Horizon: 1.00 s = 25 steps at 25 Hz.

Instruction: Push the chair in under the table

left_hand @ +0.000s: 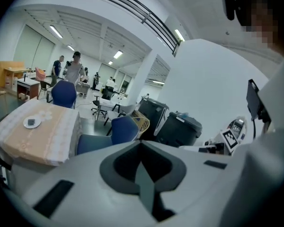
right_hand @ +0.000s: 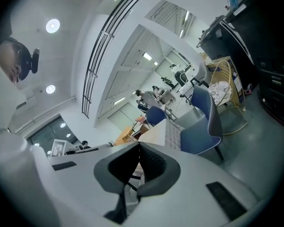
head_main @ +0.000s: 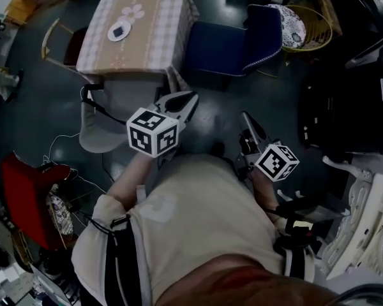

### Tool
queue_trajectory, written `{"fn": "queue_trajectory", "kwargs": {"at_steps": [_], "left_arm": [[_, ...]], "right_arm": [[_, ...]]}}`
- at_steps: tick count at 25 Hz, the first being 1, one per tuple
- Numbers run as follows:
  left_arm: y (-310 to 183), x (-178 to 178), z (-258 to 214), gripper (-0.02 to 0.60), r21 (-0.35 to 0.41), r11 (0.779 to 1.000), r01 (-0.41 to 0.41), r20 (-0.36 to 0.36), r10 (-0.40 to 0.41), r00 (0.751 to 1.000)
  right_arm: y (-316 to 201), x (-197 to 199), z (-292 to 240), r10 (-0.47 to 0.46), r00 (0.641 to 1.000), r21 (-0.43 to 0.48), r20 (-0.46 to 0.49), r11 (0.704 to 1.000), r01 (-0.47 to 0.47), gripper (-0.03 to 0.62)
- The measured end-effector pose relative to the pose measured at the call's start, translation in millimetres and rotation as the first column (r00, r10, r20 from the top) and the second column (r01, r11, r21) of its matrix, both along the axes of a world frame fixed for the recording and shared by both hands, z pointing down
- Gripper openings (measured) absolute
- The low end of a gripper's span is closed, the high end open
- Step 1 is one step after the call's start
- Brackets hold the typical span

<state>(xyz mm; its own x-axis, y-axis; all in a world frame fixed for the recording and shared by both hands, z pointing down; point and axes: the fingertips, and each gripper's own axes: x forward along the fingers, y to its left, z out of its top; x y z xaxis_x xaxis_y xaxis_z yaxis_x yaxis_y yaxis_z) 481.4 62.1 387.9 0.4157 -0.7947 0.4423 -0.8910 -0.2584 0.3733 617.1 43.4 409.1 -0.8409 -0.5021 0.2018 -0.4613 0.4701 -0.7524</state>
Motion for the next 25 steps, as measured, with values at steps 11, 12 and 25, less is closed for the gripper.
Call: {"fn": "queue_trajectory", "kwargs": {"at_steps": [11,12,25], "left_arm": [[-20.5,59.8,6.6,0.008,-0.034,0.999,0.035,0.169,-0.029,0.985],[-20.8,61.5,7.7,0.009,-0.03,0.999,0.03,0.194,-0.023,0.981],[-50.7,35.1,21.2,0.009,-0.029,0.999,0.021,0.184,-0.015,0.983]], "right_arm": [[-66.0,86.1,22.8,0.005,1.0,-0.023,-0.003,1.0,-0.005,0.011],[-69.5,92.0,23.8,0.013,1.0,-0.028,-0.012,1.0,-0.013,0.011],[-92.4,75.2,26.9,0.016,0.999,-0.037,-0.035,0.999,-0.018,0.011]]}}
